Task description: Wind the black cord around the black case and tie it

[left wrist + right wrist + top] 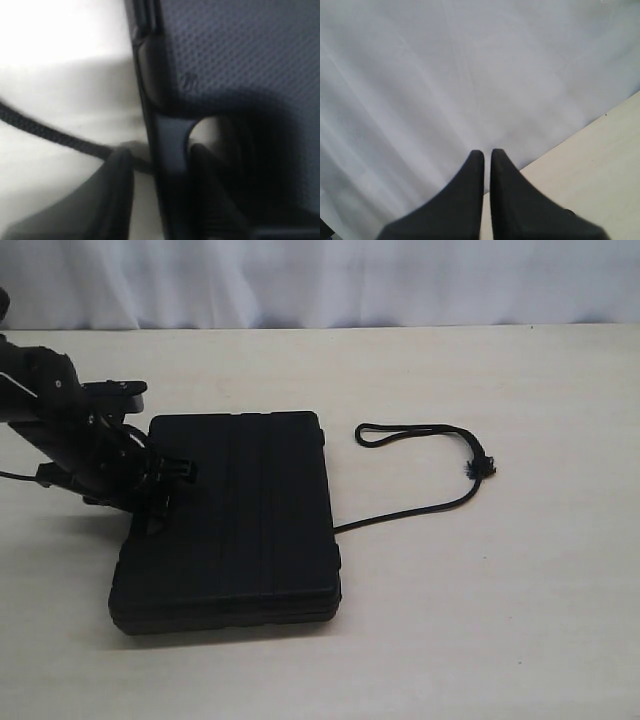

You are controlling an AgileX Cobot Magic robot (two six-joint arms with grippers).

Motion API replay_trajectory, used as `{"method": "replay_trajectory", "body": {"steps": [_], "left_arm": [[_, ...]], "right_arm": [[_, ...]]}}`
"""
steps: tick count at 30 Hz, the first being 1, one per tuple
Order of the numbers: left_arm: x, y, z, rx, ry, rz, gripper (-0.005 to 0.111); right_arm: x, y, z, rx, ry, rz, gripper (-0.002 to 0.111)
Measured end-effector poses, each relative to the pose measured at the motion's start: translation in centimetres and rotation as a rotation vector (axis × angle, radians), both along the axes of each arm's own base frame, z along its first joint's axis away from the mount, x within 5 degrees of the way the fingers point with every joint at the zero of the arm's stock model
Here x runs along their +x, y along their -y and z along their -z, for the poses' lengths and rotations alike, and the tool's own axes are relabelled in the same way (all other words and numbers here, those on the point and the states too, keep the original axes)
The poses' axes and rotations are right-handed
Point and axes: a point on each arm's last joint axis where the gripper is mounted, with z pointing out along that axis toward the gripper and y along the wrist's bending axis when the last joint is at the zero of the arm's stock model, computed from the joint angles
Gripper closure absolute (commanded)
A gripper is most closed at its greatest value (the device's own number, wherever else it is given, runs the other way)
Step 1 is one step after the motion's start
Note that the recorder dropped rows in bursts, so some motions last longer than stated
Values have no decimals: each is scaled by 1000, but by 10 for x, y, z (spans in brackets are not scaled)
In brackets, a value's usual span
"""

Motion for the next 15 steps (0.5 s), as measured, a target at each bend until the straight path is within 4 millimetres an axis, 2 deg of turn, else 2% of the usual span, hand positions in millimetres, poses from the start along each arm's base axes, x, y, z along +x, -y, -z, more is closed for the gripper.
{"method": "replay_trajectory", "body": {"steps": [2,11,15], "left_arm": [[5,2,-4,-6,20,0,107],[29,8,-30,-33,29,22,107],[41,11,-48,-44,29,46,107]], "right_arm": [[0,0,1,-3,-7,-5,104],[0,-6,7,-88,-83,-58,104],[-4,-11,-11,-168,-81,-110,104]]}}
